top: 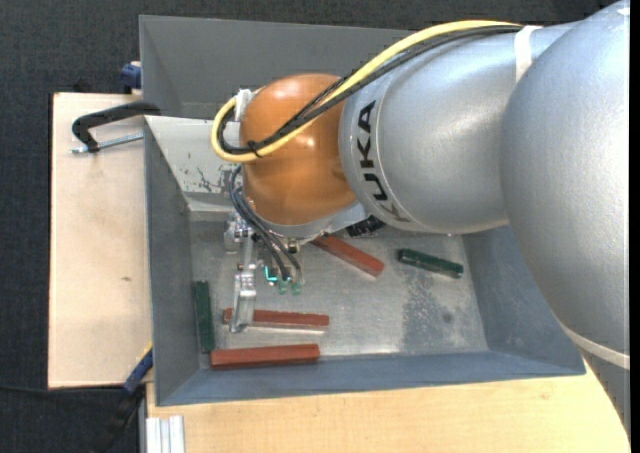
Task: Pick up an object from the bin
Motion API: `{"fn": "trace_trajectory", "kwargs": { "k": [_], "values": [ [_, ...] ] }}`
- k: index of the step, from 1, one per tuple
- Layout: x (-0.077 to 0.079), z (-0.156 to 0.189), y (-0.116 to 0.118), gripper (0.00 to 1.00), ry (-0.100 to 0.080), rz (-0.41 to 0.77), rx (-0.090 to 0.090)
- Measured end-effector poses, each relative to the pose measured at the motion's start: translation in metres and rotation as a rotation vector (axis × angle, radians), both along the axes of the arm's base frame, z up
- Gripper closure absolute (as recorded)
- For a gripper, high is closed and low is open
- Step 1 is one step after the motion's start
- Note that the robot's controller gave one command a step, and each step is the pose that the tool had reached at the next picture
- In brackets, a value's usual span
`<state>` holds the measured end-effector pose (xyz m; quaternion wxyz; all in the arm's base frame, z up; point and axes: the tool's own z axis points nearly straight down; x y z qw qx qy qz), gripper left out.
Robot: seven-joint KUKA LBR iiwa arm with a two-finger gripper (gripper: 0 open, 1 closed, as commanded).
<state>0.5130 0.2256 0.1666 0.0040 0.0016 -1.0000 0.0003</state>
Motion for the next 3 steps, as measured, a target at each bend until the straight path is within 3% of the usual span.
{"fn": "trace_trajectory", "kwargs": {
  "k": [1, 2, 3],
  "values": [
    [0.002, 0.004, -0.001, 0.00, -0.007, -0.003, 0.002],
    [-0.005, -0.034, -0.035, 0.00, -0.017, 0.124, 0.007],
    [-0.006, -0.096, -0.059, 1.00, -0.006, -0.114, 0.001]
  ]
}}
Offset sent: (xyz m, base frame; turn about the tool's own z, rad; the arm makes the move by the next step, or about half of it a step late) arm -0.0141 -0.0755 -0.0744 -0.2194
